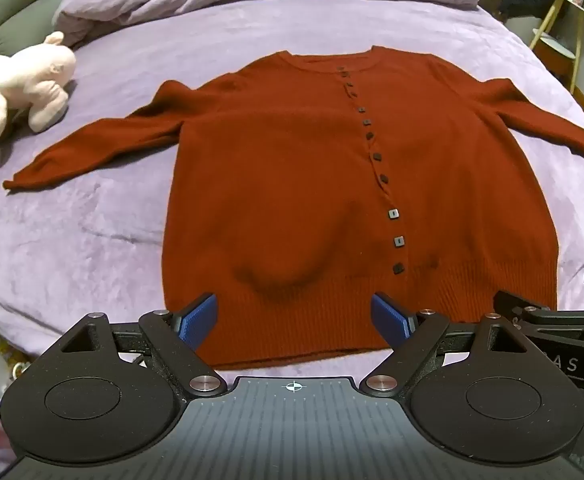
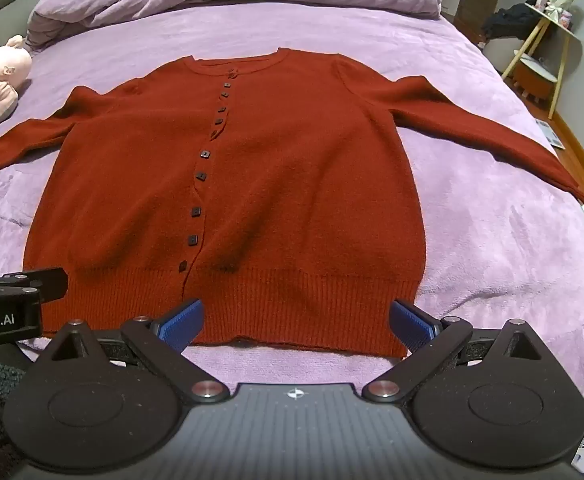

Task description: Fold small clothes

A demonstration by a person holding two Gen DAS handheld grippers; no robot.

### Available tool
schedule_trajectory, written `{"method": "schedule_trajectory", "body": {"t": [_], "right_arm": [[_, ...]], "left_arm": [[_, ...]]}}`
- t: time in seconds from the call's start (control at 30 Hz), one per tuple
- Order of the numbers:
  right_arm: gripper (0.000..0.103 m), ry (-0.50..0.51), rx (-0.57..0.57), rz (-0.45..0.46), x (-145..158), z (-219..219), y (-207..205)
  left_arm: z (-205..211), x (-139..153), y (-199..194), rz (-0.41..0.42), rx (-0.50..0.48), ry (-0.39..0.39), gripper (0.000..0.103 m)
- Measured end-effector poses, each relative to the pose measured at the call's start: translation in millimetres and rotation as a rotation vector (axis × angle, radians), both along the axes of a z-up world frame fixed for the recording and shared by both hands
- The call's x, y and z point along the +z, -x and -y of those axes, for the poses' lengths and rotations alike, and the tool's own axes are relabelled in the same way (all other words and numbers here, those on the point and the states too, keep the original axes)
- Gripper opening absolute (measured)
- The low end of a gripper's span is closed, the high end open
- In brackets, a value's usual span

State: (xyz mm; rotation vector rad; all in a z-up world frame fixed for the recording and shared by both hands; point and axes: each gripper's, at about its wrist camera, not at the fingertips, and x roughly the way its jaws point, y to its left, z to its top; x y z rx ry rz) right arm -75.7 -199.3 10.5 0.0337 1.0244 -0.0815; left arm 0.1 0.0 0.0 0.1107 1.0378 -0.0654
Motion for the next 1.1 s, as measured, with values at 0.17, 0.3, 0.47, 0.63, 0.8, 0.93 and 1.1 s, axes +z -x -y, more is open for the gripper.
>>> {"method": "schedule_trajectory", "body": {"t": [0.17, 0.3, 0.47, 0.63, 0.8, 0.93, 1.1], "right_arm": [[0.099, -0.001, 0.000, -0.002, 0.1, 0.1, 0.4], [0.099, 0.000, 0.000, -0.001, 0.1, 0.0, 0.7], [0.099, -0.001, 0.000, -0.001, 0.1, -0.1, 1.1], [0.099, -0.001, 0.000, 0.000, 0.1, -0.1, 1.6], [0.099, 0.001, 0.000, 0.001, 0.4, -0.2, 2.0], [0.099, 0.002, -0.001, 0.000, 0.4, -0.2, 2.2], [0.099, 0.002, -0.003, -0.003, 1.0, 3.0, -1.7]], "left_arm": [[-0.7, 0.1, 0.1, -0.001, 0.001, -0.002, 0.088], [-3.4, -2.8, 4.3, 0.006, 0.003, 0.003, 0.088], [-4.1, -5.0, 2.2, -0.002, 0.004, -0.002, 0.088], [-1.0, -1.9, 1.8, -0.008, 0.010, -0.009, 0.088], [-1.2, -2.8, 2.6, -0.009, 0.013, -0.010, 0.088], [-1.7, -3.6, 1.5, -0.014, 0.015, -0.010, 0.088], [-2.2, -2.7, 0.5, -0.017, 0.018, -0.010, 0.088]]}}
